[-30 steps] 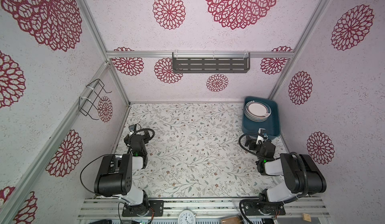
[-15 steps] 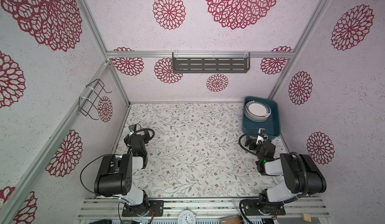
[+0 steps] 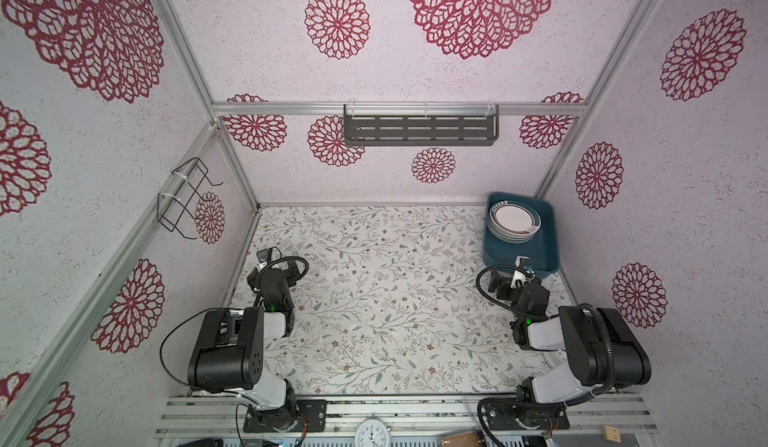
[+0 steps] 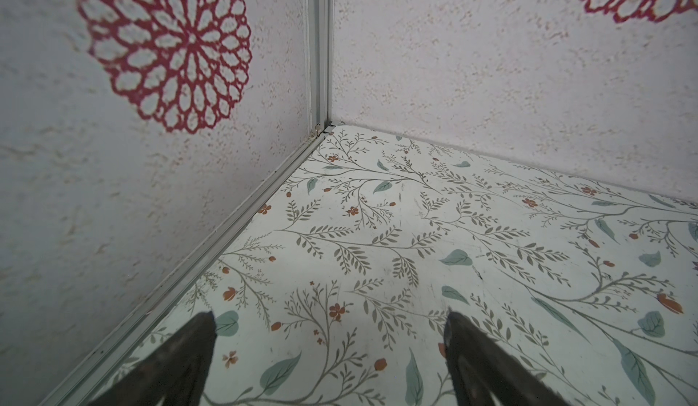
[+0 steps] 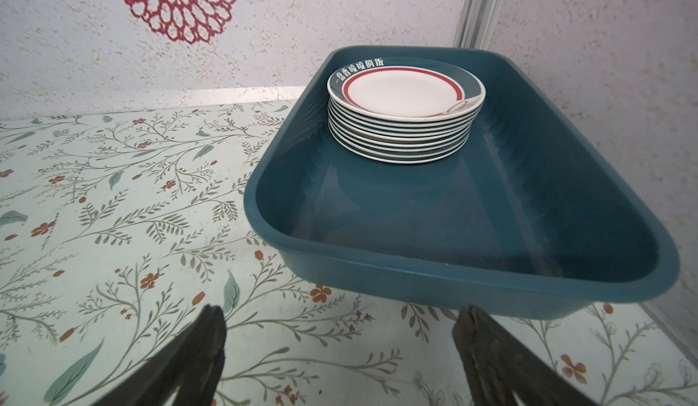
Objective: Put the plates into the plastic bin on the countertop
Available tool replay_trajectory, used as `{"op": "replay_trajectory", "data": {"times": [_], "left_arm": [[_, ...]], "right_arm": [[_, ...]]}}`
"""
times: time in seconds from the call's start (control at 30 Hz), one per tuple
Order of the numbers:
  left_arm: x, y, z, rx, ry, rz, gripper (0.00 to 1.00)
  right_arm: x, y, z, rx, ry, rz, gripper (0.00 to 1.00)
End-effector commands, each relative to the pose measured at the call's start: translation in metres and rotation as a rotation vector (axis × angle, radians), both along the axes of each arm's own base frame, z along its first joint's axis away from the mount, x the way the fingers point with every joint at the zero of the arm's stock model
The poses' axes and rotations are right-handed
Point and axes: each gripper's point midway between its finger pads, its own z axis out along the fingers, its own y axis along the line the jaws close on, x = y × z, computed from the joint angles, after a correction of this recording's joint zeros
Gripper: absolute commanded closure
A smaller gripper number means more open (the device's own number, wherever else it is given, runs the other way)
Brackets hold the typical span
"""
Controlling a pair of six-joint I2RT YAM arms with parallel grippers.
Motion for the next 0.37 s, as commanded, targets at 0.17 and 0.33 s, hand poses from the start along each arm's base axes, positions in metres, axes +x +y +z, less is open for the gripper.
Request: {"op": "replay_trajectory", "data": {"times": [0.17, 0.33], "left_arm": [[0.0027, 0.0012, 0.0088, 0.003, -0.032, 0.001, 0.03], [0.0026, 0.0018, 0.0095, 0.005, -0.035, 0.003, 0.03]], "right_arm": [[0.0059, -0.0004, 0.0146, -0.019, -0.049, -0.004, 0.01], [0.0045, 0.0, 0.0159, -0.023, -0.056, -0.004, 0.01]]}}
